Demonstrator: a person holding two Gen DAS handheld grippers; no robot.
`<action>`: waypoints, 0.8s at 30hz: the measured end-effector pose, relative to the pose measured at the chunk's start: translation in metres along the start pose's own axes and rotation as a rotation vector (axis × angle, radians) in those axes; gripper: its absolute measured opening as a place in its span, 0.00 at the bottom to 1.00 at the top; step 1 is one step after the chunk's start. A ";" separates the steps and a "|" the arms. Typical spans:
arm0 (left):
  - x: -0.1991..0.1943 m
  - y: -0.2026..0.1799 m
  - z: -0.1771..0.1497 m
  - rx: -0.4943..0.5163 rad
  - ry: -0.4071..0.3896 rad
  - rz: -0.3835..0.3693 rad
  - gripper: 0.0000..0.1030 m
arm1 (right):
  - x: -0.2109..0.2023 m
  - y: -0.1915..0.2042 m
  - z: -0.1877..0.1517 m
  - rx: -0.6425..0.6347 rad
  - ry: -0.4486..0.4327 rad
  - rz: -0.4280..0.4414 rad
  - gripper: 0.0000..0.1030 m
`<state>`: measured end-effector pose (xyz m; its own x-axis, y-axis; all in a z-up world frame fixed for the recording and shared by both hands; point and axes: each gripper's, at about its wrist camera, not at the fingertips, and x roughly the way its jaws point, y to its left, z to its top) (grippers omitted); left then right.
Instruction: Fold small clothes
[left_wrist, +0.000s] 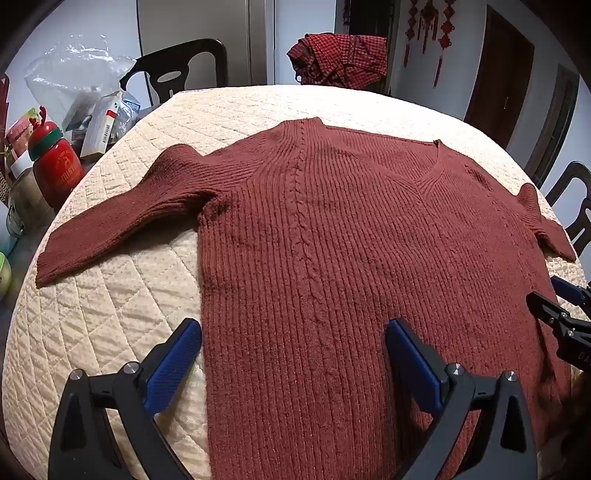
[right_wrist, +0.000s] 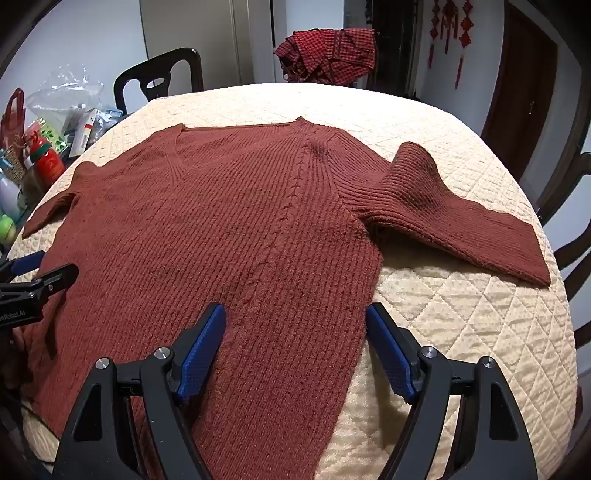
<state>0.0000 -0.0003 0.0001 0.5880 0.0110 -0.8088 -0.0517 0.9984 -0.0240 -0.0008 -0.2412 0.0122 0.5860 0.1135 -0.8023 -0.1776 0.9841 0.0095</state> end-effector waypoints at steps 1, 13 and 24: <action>0.000 0.000 0.000 -0.001 -0.002 -0.001 0.99 | 0.000 0.000 0.000 -0.001 -0.001 -0.002 0.76; 0.000 -0.001 0.000 -0.005 -0.005 -0.004 0.99 | 0.000 0.000 0.000 -0.003 -0.001 -0.004 0.76; 0.000 0.001 0.002 -0.005 -0.007 -0.004 0.99 | 0.000 0.000 -0.001 -0.003 -0.002 -0.004 0.76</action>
<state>0.0011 0.0012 0.0012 0.5937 0.0071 -0.8047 -0.0530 0.9981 -0.0303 -0.0011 -0.2410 0.0114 0.5884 0.1100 -0.8010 -0.1776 0.9841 0.0046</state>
